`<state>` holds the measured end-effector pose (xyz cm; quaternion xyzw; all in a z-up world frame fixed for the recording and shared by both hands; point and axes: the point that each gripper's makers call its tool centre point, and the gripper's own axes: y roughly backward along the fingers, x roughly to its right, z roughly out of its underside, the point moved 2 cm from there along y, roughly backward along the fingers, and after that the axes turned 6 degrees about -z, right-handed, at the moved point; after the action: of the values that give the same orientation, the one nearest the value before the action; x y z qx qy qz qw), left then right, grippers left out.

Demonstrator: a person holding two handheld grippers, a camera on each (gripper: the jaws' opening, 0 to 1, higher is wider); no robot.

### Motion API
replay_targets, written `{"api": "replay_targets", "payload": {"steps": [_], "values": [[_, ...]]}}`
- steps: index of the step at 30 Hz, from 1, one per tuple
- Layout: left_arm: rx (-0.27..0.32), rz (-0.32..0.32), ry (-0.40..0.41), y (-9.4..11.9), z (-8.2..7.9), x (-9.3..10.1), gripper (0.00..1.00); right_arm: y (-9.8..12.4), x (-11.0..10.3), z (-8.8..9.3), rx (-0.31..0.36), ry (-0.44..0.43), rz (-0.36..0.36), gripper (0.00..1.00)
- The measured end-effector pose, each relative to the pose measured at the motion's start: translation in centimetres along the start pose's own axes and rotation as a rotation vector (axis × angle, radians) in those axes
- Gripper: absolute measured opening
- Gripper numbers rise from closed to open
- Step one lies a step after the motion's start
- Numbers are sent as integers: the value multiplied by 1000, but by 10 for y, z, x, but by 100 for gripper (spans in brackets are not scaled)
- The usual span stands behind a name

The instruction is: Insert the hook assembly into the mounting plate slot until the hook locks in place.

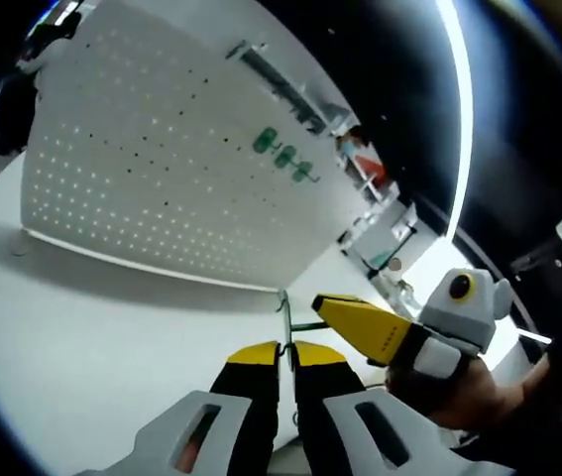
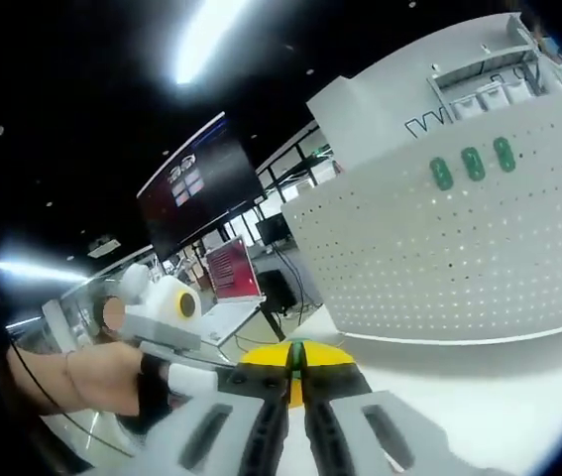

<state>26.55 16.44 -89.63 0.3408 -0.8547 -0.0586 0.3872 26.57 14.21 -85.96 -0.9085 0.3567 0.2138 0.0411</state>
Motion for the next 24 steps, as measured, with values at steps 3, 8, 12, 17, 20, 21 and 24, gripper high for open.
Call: {"api": "replay_targets", "payload": {"steps": [3,8,12,17,20,21,24], "values": [[7,-6,-2,1,-1,0,3,0,-2,-1,-1,16,0,0],[21,-19,7,1,-2,-1,2,-1,0,-1,1,-56,-14,1],[43,-32,-33,3,-7,2,2,1,-1,-7,5,-40,-13,4],[67,-88,-125,7,-13,-5,2,8,5,-20,51,-131,-4,10],[63,-131,-220,9,-13,-9,1,10,4,-22,56,-153,-18,10],[64,-151,-273,10,-14,-9,1,10,1,-19,42,-164,-30,11],[83,-168,-327,11,-16,-5,1,8,0,-13,23,-160,-25,11]]}}
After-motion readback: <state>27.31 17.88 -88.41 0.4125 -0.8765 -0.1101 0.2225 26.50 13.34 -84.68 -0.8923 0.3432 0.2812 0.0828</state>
